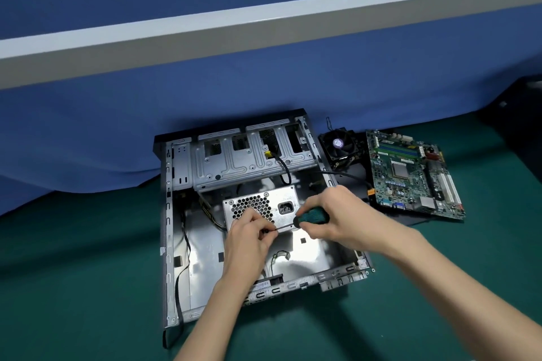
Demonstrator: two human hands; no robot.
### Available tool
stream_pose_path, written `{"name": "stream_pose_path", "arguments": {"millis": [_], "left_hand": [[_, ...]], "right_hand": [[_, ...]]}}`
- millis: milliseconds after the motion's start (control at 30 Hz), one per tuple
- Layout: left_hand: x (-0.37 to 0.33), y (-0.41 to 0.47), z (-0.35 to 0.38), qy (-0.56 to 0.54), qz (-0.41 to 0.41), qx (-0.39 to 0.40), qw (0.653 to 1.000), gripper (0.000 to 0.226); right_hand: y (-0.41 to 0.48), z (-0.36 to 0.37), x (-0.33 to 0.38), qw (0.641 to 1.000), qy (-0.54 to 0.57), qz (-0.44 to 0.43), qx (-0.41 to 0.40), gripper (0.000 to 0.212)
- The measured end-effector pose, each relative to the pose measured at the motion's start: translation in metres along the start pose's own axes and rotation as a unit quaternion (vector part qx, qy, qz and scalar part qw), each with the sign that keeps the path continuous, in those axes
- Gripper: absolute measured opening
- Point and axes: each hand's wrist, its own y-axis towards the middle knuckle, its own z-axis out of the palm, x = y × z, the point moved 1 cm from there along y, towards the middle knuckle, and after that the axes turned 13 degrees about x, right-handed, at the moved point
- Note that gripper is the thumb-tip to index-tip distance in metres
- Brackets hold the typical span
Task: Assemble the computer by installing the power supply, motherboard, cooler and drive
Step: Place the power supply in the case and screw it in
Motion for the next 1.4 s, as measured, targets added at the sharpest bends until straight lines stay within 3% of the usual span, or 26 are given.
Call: {"name": "stream_pose_path", "arguments": {"millis": [167, 233, 367, 433, 500, 600, 667, 767, 867, 967, 1067, 1200, 1300, 1400], "left_hand": [[-0.001, 0.0, 0.001, -0.004, -0.008, 0.021, 1.0, 0.013], [-0.005, -0.002, 0.001, -0.01, 0.004, 0.024, 1.0, 0.018], [-0.021, -0.005, 0.002, 0.003, 0.064, -0.009, 0.998, 0.005], [-0.028, -0.005, -0.002, 0.036, 0.073, -0.015, 0.997, 0.005], [-0.03, -0.004, -0.007, 0.063, 0.082, -0.025, 0.994, 0.017], [-0.025, -0.004, -0.009, 0.041, 0.046, 0.003, 0.998, 0.025], [-0.023, -0.005, -0.009, -0.037, 0.03, 0.028, 0.998, 0.012], [-0.027, -0.01, -0.01, -0.102, 0.013, 0.019, 0.994, 0.015], [-0.026, -0.014, -0.009, -0.091, 0.025, 0.012, 0.995, 0.012], [-0.023, -0.016, -0.01, -0.086, 0.043, 0.033, 0.995, 0.014], [-0.026, -0.018, -0.009, -0.163, 0.038, 0.076, 0.983, 0.017], [-0.03, -0.016, -0.007, -0.171, 0.055, 0.051, 0.983, 0.016], [-0.025, -0.013, -0.012, -0.188, 0.066, 0.07, 0.977, 0.026], [-0.023, -0.015, -0.014, -0.196, 0.069, 0.094, 0.974, 0.022]], "right_hand": [[0.006, 0.0, 0.026, 0.983, -0.181, 0.019, 0.038, 0.02], [0.008, 0.003, 0.037, 0.986, -0.158, 0.04, 0.029, 0.034], [0.014, 0.004, 0.043, 0.991, -0.006, 0.13, -0.03, 0.033], [0.012, 0.0, 0.044, 0.991, 0.017, 0.13, 0.014, 0.038], [0.01, -0.008, 0.045, 0.99, -0.053, 0.103, 0.078, 0.04], [0.012, -0.009, 0.05, 0.984, -0.159, 0.059, 0.054, 0.03], [0.014, -0.002, 0.052, 0.99, -0.122, 0.074, 0.014, 0.037], [0.016, 0.007, 0.053, 0.989, -0.059, 0.128, -0.048, 0.042], [0.01, 0.006, 0.054, 0.987, -0.081, 0.137, -0.02, 0.056], [0.007, 0.001, 0.052, 0.969, -0.238, 0.071, 0.016, 0.039], [0.011, 0.008, 0.054, 0.969, -0.238, 0.07, 0.016, 0.019], [0.012, -0.001, 0.052, 0.979, -0.134, 0.156, -0.001, 0.037], [0.007, -0.006, 0.05, 0.97, -0.216, 0.103, 0.045, 0.034], [0.007, 0.006, 0.051, 0.971, -0.222, 0.084, 0.013, 0.031]]}}
